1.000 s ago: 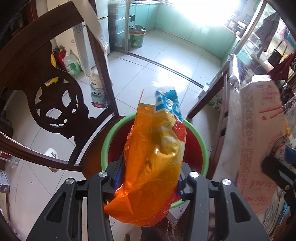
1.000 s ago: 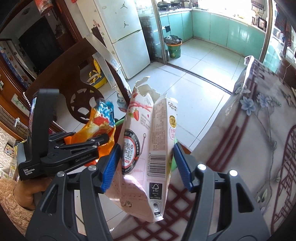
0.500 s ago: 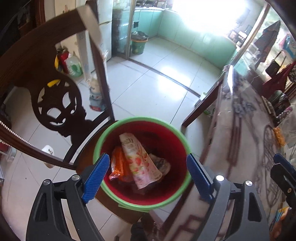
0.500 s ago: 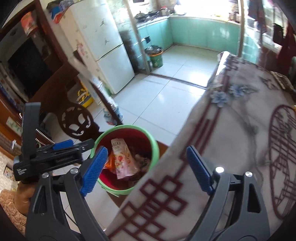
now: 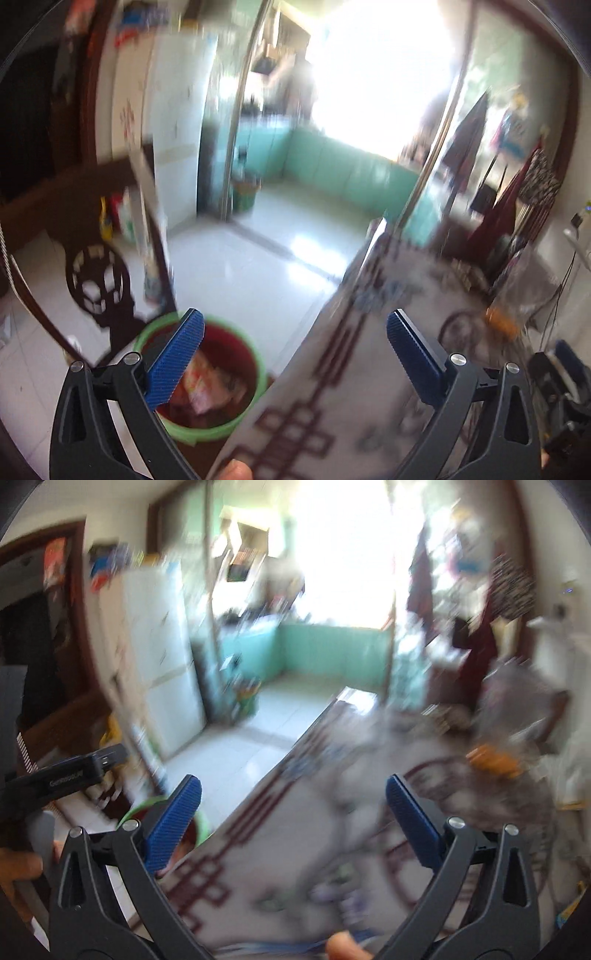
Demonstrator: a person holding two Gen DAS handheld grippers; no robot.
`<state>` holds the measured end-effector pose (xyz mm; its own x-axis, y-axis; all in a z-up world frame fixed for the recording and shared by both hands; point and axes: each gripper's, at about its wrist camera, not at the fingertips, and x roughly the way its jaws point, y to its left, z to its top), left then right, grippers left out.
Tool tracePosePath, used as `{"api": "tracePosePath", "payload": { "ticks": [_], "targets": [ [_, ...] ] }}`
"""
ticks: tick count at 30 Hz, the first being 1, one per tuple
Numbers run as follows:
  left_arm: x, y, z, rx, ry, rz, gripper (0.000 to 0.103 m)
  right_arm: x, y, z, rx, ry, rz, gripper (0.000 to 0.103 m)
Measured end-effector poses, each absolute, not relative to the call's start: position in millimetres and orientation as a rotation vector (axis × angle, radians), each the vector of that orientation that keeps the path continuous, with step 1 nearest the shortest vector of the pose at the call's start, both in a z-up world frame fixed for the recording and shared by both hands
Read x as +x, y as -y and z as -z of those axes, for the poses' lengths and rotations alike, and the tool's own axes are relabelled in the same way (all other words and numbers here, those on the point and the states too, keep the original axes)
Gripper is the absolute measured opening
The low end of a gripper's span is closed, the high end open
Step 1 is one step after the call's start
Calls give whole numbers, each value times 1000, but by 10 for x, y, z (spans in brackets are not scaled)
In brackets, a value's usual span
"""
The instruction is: Collect trash
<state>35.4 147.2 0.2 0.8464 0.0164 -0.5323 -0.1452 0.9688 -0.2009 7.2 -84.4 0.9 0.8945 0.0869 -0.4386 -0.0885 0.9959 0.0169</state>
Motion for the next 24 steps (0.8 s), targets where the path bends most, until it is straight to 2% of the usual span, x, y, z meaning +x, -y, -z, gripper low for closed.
{"api": "tracePosePath", "payload": {
  "ticks": [2,6,13,24],
  "targets": [
    [225,-1205,-138,-187,-480,-95,95,-95,1078,-61,14,-402,-57,98],
    [19,-695,-347,-152,-410,-115,95,-234,1582,-114,83,-452,-50,98],
    [-155,-73,-537,-175,-498,3,95,-507,2014,-222,62,-466,-4,98],
    [-367,317,-538,-139,-534,44,95,-727,2442,-307,103,-472,20,98]
  ]
}}
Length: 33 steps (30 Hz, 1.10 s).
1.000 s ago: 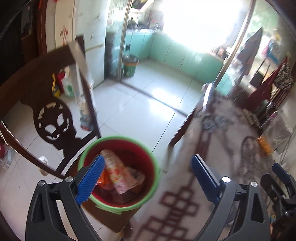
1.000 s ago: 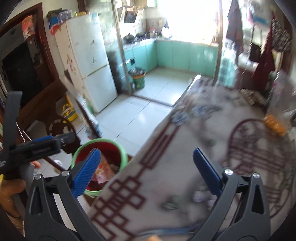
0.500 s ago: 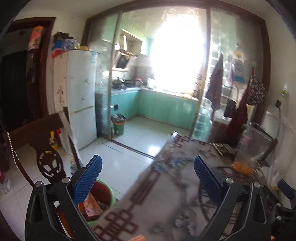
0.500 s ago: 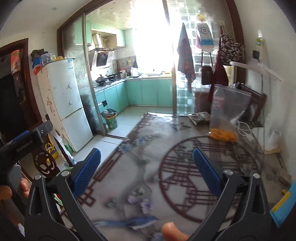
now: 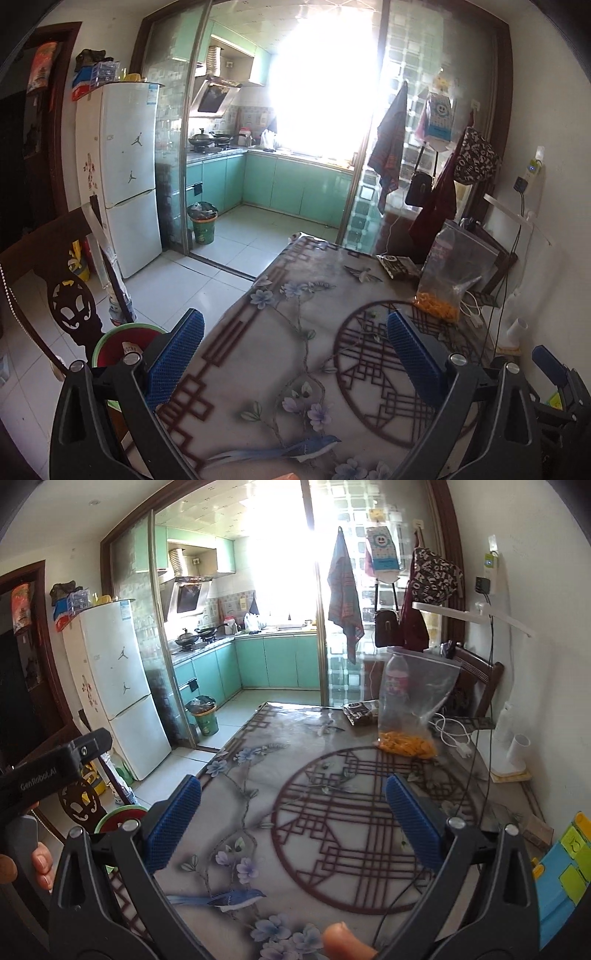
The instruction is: Collect trash
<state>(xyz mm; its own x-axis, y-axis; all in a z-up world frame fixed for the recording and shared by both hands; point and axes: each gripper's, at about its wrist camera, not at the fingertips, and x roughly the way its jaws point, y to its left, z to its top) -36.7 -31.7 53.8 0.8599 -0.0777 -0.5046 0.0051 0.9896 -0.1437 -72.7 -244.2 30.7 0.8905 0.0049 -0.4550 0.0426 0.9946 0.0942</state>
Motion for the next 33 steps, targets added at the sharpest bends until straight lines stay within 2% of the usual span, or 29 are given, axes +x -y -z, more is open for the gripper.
{"api": "tracePosePath", "payload": {
  "ticks": [33],
  "targets": [
    [-327,373,-517,-104,-563,31,95,-686,2578,-244,145,-476,0,98]
  ]
}}
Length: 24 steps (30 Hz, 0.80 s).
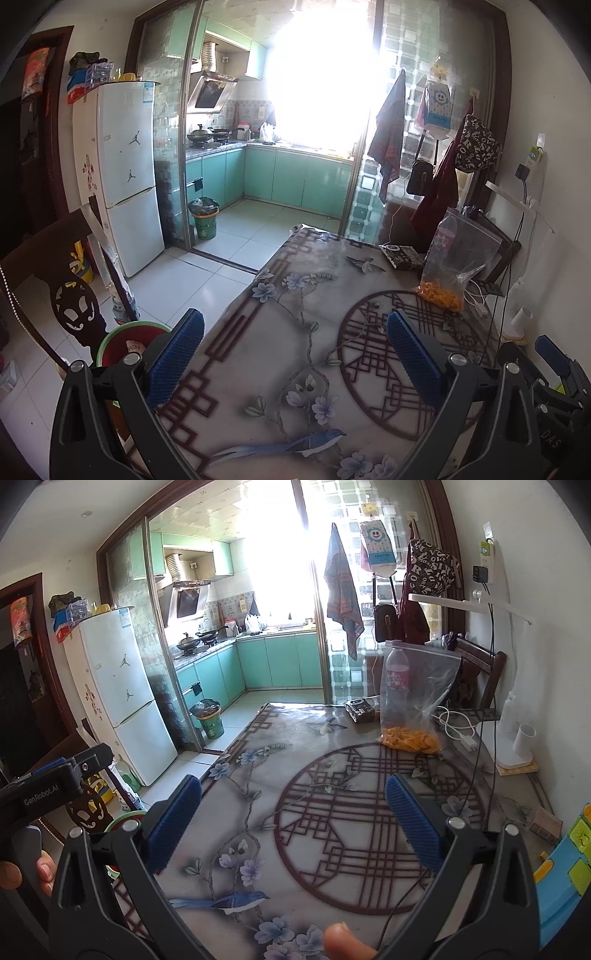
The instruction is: Collect trash
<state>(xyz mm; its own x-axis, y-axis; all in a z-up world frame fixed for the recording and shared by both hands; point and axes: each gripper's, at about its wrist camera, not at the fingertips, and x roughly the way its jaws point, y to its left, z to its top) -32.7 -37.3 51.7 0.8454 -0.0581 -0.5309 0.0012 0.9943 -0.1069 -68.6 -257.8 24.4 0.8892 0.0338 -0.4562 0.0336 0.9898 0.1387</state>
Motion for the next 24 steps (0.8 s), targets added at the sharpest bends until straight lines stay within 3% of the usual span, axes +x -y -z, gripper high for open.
{"api": "tracePosePath", "payload": {
  "ticks": [24],
  "targets": [
    [-295,332,-492,-92,-578,30,95,-655,2609,-193,160,-486,11,98]
  ]
}}
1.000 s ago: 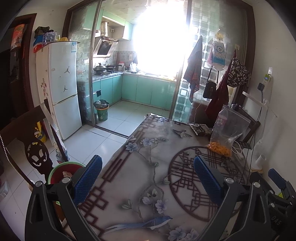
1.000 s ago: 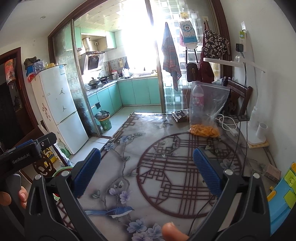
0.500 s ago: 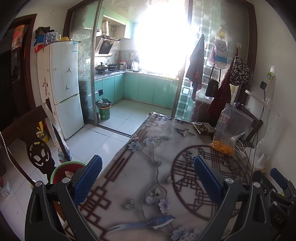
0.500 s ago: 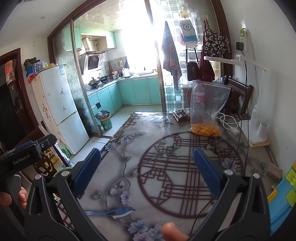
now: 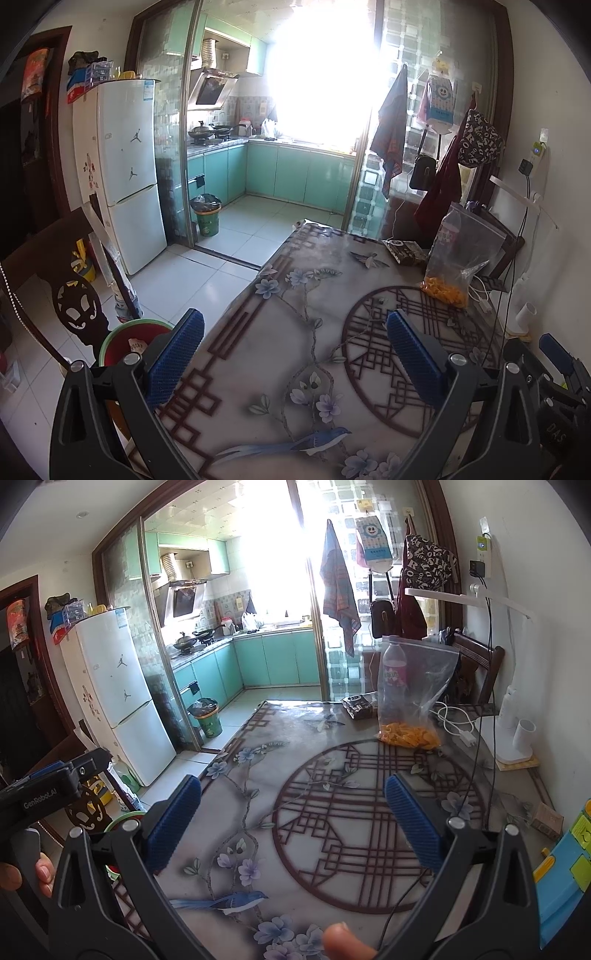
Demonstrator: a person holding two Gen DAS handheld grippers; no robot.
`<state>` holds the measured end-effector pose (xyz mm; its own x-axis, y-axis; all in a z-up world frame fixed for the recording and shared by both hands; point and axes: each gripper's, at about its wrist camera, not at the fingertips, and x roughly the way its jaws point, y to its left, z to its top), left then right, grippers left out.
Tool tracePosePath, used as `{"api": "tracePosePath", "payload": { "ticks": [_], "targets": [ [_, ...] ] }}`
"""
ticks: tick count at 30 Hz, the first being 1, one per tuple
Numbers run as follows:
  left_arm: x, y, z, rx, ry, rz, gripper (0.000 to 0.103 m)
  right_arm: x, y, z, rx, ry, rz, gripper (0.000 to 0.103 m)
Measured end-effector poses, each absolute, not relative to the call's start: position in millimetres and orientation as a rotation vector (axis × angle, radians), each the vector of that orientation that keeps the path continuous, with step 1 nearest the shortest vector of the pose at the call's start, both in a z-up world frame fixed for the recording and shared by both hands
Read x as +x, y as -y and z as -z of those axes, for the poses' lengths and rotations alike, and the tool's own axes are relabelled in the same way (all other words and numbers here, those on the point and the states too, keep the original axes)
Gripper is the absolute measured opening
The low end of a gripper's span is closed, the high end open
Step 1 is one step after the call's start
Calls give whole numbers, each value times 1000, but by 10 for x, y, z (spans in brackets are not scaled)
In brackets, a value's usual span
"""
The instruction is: Collect trash
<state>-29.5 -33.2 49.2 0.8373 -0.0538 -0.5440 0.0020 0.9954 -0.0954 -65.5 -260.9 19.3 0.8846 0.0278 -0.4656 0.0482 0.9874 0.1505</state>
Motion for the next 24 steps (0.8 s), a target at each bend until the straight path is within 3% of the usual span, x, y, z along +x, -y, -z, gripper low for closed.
{"api": "tracePosePath", "payload": {
  "ticks": [18,24],
  "targets": [
    [-26,535,-232,-77,-643,52,95,-439,2801,40,177,-549,33,98],
    [342,577,435,-78,-788,53,95,-13,3060,1022,257,-748,86,98]
  ]
}}
